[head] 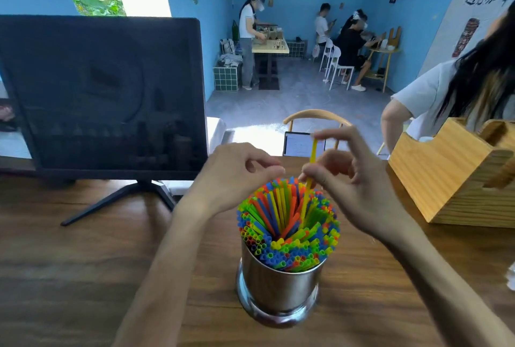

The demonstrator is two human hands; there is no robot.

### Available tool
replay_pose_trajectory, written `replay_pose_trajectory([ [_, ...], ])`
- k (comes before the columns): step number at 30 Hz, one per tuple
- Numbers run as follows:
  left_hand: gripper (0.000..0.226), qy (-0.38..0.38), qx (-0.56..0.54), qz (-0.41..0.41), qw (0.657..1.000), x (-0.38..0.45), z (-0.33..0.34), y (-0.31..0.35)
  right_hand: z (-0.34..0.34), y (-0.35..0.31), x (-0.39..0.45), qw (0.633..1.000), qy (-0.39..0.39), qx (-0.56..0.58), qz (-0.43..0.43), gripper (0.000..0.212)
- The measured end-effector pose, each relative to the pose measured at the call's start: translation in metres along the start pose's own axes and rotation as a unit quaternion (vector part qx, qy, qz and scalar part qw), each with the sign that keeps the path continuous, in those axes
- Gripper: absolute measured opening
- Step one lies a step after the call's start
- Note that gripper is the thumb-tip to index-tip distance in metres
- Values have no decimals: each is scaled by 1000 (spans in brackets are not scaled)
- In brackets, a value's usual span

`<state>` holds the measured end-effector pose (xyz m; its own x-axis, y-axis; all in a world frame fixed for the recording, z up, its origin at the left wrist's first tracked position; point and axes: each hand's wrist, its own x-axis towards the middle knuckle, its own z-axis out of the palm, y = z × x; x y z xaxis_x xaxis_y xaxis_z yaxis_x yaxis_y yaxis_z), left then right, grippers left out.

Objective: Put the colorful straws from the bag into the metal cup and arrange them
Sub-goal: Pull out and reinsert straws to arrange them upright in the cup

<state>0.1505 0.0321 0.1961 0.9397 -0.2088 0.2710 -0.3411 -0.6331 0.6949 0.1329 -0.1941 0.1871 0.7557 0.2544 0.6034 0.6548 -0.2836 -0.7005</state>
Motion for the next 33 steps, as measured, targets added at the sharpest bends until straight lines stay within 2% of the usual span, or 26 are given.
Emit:
replay_pose_trajectory([
  [2, 9, -38, 22, 0, 999, 5, 3, 2, 4, 5, -7, 997, -14, -69, -5, 12],
  [5, 11, -59, 44, 6, 997, 9, 4, 2, 4, 7, -11, 997, -11, -70, 15, 29],
  [7, 14, -47, 56, 9, 997, 9, 4, 1, 3, 8, -14, 999, -11, -43, 20, 42],
  [9, 14, 12, 37, 20, 999, 8, 4, 3, 4, 8, -17, 999, -21, -37, 20, 47],
  [11, 13, 118, -17, 56, 991, 6, 1, 11, 9, 7, -18, 997, -21, -71, 21, 39],
  [13, 13, 227, -92, 113, 963, 2, -5, 24, 13, 5, -15, 996, 23, -89, 10, 25],
  [15, 14, 310, -185, 170, 917, -4, -11, 37, 13, 3, -8, 998, 25, -61, 18, 34],
  [17, 12, 365, -255, 215, 869, -11, -17, 46, 12, 2, -3, 998, -22, -38, 44, 46],
  [19, 12, 405, -302, 224, 833, -17, -20, 51, 13, 3, 1, 997, -54, -39, 25, 35],
  [22, 12, 438, -327, 194, 815, -24, -21, 49, 8, 4, 1, 994, -67, 80, 29, 24],
  [25, 14, 361, -355, 135, 852, -32, -23, 34, -7, 0, 3, 959, 18, 271, 81, 12],
  [27, 11, 278, -350, 96, 889, -36, -26, 24, -19, -2, 6, 904, 97, 394, 131, 22],
  [29, 5, 173, -292, 79, 937, -39, -30, 17, -28, -3, 10, 839, 159, 497, 153, 17],
  [30, 5, 95, -255, 74, 959, -41, -30, 17, -30, -5, 13, 820, 170, 526, 146, 14],
  [31, 5, 6, -216, 69, 974, -43, -30, 16, -31, -6, 16, 822, 176, 525, 135, 16],
  [33, 4, -130, -154, 58, 978, -45, -25, 16, -30, -8, 19, 868, 186, 448, 102, 20],
])
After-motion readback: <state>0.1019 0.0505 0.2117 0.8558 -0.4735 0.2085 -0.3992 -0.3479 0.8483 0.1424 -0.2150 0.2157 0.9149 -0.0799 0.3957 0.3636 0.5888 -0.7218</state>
